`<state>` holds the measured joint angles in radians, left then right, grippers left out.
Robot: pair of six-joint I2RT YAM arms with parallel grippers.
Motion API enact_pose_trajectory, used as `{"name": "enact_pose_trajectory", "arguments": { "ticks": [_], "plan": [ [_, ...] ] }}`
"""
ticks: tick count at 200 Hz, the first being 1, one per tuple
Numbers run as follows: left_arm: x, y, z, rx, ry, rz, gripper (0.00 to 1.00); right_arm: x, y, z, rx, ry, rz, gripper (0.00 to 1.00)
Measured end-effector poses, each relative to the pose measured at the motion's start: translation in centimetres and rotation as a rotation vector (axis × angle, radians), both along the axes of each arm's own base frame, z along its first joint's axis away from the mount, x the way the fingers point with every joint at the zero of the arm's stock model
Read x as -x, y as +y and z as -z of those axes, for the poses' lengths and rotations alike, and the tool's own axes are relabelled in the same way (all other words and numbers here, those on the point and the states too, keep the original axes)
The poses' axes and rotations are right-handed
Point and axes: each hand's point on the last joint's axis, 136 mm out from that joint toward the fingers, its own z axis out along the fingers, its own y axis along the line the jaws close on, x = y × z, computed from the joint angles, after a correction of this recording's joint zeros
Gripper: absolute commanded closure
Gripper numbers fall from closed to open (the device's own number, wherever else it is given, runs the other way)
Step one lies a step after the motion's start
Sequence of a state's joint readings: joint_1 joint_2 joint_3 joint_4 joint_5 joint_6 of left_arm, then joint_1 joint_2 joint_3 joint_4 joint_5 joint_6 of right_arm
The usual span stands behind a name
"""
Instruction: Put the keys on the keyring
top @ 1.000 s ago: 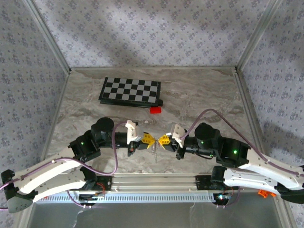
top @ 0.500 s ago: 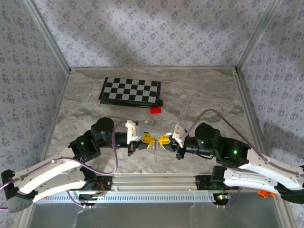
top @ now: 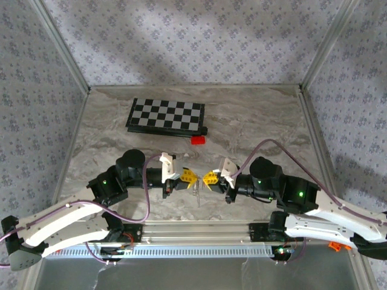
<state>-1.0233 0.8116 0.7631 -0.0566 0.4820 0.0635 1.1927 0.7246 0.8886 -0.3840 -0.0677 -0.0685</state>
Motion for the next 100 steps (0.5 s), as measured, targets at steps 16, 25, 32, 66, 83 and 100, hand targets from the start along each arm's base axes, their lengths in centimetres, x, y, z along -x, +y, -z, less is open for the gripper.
{"name": "enact_pose_trajectory", "arguments": {
  "ticks": [16, 25, 32, 66, 83, 100],
  "plan": [
    [0.0, 0.0, 0.0, 0.0, 0.0, 0.0, 1.0, -0.01, 0.01, 0.02, 0.001, 0.0, 0.0, 1.0],
    [0.0, 0.0, 0.0, 0.0, 0.0, 0.0, 1.0, -0.01, 0.04, 0.05, 0.002, 0.0, 0.0, 1.0],
    [0.01, 0.0, 0.0, 0.0, 0.0, 0.0, 1.0, -0.03, 0.05, 0.06, 0.002, 0.0, 0.0, 1.0],
    [0.01, 0.0, 0.0, 0.0, 0.0, 0.0, 1.0, -0.08, 0.21, 0.14, 0.004, 0.001, 0.0, 1.0],
    [0.0, 0.0, 0.0, 0.0, 0.0, 0.0, 1.0, -0.1, 0.26, 0.13, 0.003, 0.001, 0.0, 1.0],
    [0.0, 0.0, 0.0, 0.0, 0.0, 0.0, 1.0, -0.1, 0.26, 0.12, 0.003, 0.001, 0.0, 1.0]
  ]
}}
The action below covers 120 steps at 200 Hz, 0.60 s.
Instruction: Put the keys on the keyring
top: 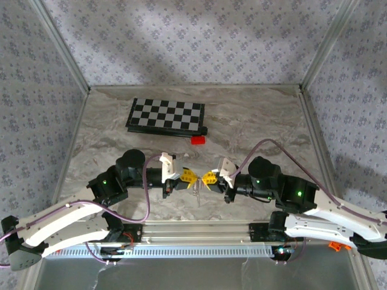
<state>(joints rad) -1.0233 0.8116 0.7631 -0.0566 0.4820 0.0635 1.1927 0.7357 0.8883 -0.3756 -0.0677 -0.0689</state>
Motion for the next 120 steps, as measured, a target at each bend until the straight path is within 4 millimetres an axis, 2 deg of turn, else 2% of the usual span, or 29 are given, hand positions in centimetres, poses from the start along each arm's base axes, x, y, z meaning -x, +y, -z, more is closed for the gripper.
{"name": "enact_pose_trajectory", "arguments": {
  "ticks": [120],
  "plan": [
    [0.0, 0.0, 0.0, 0.0, 0.0, 0.0, 1.0, -0.07, 0.18, -0.11, -0.005, -0.002, 0.0, 1.0]
  ]
}}
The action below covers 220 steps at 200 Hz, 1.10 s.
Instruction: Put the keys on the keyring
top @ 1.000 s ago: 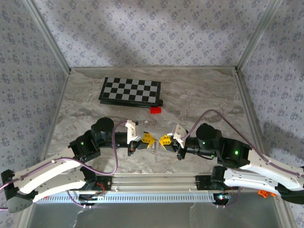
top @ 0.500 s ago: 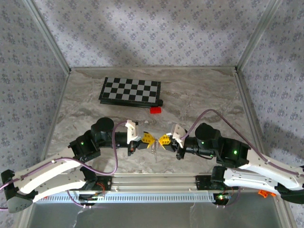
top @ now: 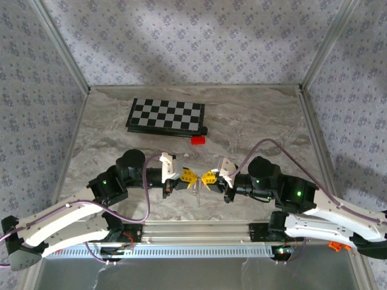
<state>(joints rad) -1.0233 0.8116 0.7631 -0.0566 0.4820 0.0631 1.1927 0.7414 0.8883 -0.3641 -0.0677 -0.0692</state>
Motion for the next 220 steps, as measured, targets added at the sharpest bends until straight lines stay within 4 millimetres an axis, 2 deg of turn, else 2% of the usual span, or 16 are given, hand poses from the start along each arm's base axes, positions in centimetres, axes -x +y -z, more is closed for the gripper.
{"name": "enact_pose_trajectory", "arguments": {
  "ticks": [129, 220],
  "plan": [
    [0.0, 0.0, 0.1, -0.003, 0.002, -0.001, 1.0, -0.1, 0.3, 0.0, 0.002, -0.01, -0.003, 1.0],
    [-0.3, -0.5, 1.2, -0.075, 0.046, 0.0, 1.0, -0.1, 0.1, 0.8, 0.038, -0.009, -0.002, 1.0]
  ]
}}
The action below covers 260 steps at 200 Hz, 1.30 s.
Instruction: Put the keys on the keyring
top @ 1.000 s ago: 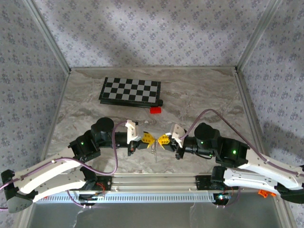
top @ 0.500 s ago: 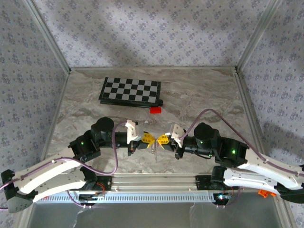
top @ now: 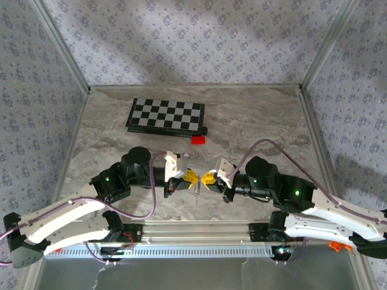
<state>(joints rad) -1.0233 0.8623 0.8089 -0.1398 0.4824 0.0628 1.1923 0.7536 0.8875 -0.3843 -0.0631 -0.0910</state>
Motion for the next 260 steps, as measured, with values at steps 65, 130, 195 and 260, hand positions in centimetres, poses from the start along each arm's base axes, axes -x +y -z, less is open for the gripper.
{"name": "enact_pose_trajectory", "arguments": {
  "ticks": [65, 130, 195, 260],
  "plan": [
    [0.02, 0.02, 0.28, -0.025, 0.015, 0.0, 1.0, -0.02, 0.08, 0.28, 0.012, -0.004, -0.003, 1.0],
    [0.04, -0.01, 0.38, -0.04, 0.026, 0.003, 1.0, -0.02, 0.06, 0.42, 0.022, -0.015, -0.007, 1.0],
    [-0.02, -0.11, 0.43, -0.053, 0.033, 0.003, 1.0, -0.14, 0.01, 0.5, 0.031, -0.033, -0.005, 1.0],
    [0.04, -0.03, 0.44, -0.061, 0.039, 0.003, 1.0, 0.03, 0.09, 0.53, 0.042, -0.061, -0.016, 1.0]
  ]
}}
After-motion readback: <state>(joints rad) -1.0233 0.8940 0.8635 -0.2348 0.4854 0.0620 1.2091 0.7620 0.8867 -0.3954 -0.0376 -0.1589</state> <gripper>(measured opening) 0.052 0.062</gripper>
